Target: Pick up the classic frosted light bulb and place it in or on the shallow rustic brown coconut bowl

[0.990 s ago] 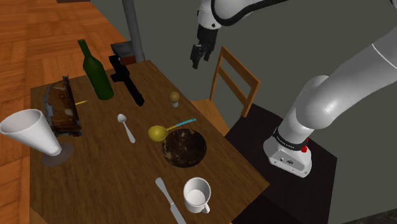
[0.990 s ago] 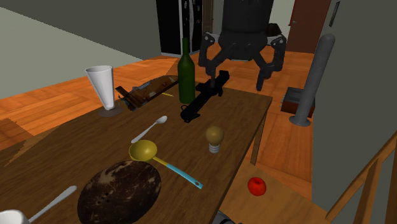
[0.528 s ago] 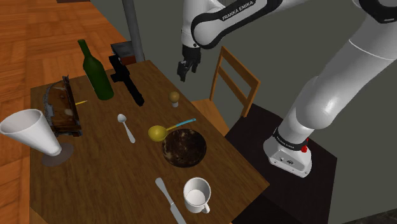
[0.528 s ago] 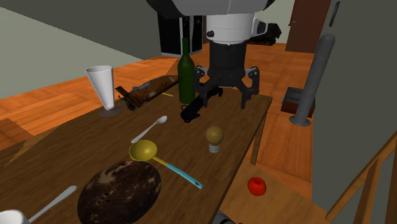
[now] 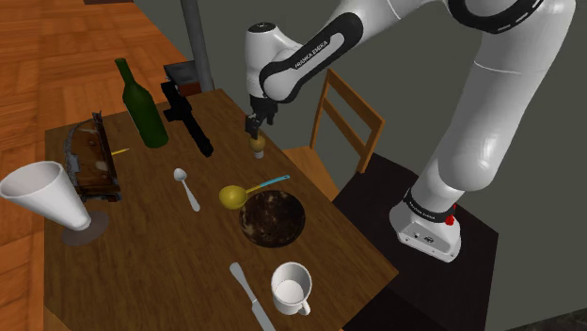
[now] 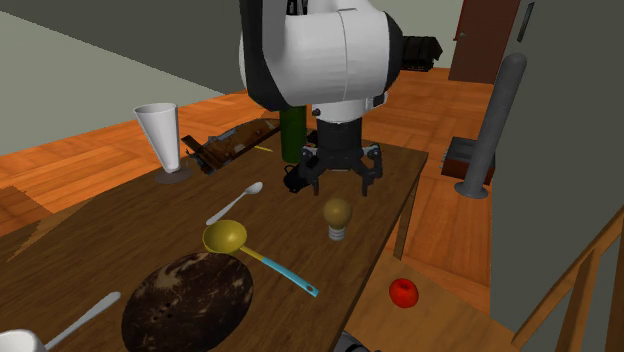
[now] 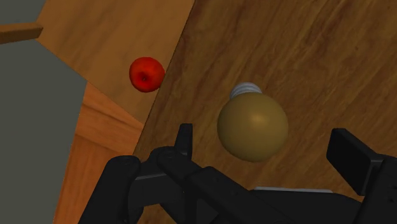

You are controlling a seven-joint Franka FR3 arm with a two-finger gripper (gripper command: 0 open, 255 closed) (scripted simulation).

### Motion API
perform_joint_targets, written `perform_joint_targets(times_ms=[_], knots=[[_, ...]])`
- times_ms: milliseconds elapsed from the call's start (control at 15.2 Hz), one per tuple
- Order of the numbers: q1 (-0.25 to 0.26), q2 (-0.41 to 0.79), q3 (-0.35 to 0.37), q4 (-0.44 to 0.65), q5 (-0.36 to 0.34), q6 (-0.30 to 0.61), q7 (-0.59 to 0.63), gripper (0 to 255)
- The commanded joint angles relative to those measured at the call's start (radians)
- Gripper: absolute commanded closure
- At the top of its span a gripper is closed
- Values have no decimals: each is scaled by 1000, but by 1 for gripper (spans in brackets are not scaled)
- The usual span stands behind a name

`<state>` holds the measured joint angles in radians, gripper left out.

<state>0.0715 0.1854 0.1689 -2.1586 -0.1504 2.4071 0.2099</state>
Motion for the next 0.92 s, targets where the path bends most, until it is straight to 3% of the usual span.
perform_joint_targets(times_ms=[0,462,858], knots=[[12,62,-3,40,-29,14,25,0],[17,134,-18,35,-57,89,44,0],[17,140,-19,35,-59,95,46,0]])
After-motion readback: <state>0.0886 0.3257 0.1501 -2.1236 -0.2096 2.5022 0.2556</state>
